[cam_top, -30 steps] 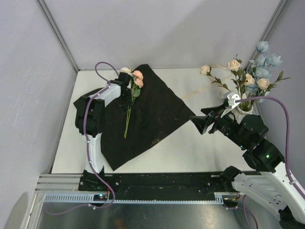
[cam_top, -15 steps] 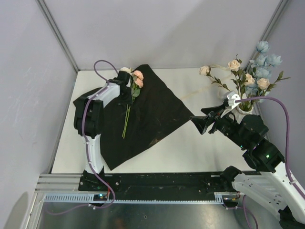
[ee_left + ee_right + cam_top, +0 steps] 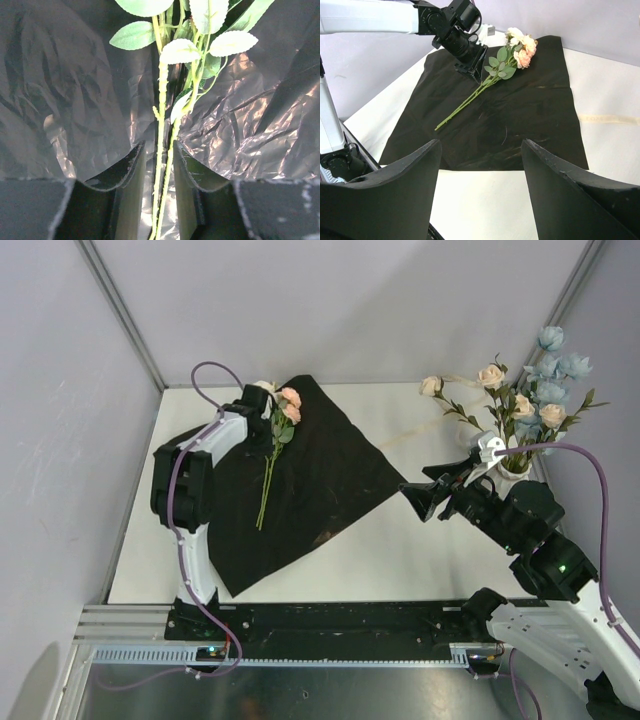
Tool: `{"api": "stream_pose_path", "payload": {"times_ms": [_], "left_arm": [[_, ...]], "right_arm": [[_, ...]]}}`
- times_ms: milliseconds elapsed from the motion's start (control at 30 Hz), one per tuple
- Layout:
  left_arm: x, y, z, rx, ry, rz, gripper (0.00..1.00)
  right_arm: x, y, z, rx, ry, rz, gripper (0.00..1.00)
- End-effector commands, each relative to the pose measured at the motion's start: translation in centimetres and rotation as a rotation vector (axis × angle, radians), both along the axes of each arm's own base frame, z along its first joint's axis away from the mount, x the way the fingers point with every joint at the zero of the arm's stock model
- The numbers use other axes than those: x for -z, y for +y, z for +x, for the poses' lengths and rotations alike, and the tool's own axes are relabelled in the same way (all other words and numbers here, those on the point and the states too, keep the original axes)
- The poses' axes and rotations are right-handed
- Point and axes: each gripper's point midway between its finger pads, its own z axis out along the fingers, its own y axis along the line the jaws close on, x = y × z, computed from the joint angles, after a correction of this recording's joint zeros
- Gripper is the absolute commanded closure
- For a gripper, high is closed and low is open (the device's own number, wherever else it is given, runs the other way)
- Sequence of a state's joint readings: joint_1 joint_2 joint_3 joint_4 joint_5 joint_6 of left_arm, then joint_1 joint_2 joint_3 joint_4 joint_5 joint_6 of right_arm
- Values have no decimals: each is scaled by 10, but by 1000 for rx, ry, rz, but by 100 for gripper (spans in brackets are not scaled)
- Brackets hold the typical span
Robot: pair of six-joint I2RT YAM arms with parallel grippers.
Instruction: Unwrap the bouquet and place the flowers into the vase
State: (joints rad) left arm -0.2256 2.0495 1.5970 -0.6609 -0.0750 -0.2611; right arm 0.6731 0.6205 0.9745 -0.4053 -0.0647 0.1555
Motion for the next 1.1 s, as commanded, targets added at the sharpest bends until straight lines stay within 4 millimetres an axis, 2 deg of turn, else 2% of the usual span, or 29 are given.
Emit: {"api": "stream_pose_path", "payload": {"times_ms": [0, 267, 500, 633, 833, 1067], "left_arm": [[9, 0, 2, 22, 15, -2, 67], [29, -2, -1, 33, 60, -5, 68], [35, 2, -2, 11, 70, 15, 79], [32, 4, -2, 4, 64, 19, 82], [12, 6, 2, -14, 16, 27, 67], [8, 13, 3, -19, 3, 53, 74]], "right_arm": [[-17, -3, 0, 8, -67, 26, 29], [-15, -3, 0, 9, -62, 18, 29], [-16, -6, -2, 18, -67, 19, 29], [-16, -7, -2, 18, -67, 21, 29], [-16, -6, -4, 14, -64, 27, 29], [-17, -6, -4, 10, -64, 32, 29]]}}
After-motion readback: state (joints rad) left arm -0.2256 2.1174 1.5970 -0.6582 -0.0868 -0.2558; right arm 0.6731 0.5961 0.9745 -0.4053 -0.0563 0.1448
